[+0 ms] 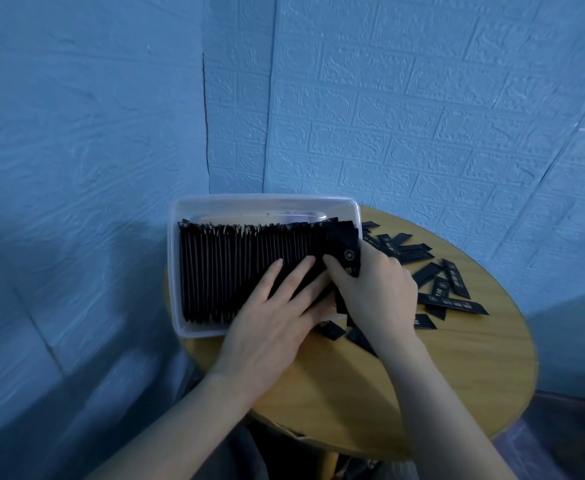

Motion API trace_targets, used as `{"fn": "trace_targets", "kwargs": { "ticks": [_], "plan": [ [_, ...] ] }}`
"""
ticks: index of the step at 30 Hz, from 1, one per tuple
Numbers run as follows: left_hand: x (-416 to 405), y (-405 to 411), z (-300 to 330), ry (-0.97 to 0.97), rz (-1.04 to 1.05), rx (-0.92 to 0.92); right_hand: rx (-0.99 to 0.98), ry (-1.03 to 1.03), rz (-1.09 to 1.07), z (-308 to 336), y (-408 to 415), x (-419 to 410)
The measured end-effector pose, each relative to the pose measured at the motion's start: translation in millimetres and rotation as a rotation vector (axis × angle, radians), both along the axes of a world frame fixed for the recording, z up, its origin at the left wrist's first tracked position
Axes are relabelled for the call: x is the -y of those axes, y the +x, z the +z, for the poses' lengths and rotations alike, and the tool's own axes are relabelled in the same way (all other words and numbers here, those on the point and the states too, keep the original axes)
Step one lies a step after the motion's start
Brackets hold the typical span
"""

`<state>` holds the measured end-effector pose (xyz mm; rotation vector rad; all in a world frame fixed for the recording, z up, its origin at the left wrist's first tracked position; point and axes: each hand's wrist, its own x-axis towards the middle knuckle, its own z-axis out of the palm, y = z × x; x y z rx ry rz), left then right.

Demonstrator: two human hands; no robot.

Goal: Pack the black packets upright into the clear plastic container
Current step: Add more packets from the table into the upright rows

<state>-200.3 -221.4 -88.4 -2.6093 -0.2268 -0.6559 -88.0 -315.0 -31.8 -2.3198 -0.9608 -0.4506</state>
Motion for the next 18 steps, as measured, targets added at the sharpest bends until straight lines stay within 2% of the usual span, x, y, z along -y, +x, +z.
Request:
{"fn": "trace_targets", "kwargs": {
  "ticks": [5, 9, 18],
  "plan": [
    [0, 0, -2, 0.003, -0.004, 0.039, -0.055, 0.119, 0.045, -3, -1, 9],
    [-1, 0, -3, 0.010, -0.004, 0.037, 0.011, 0.282, 0.019, 0, -3, 11],
    [2, -1, -2, -0.021, -0.040, 0.072, 0.067, 0.024, -0.141, 6, -6, 4]
  ]
}}
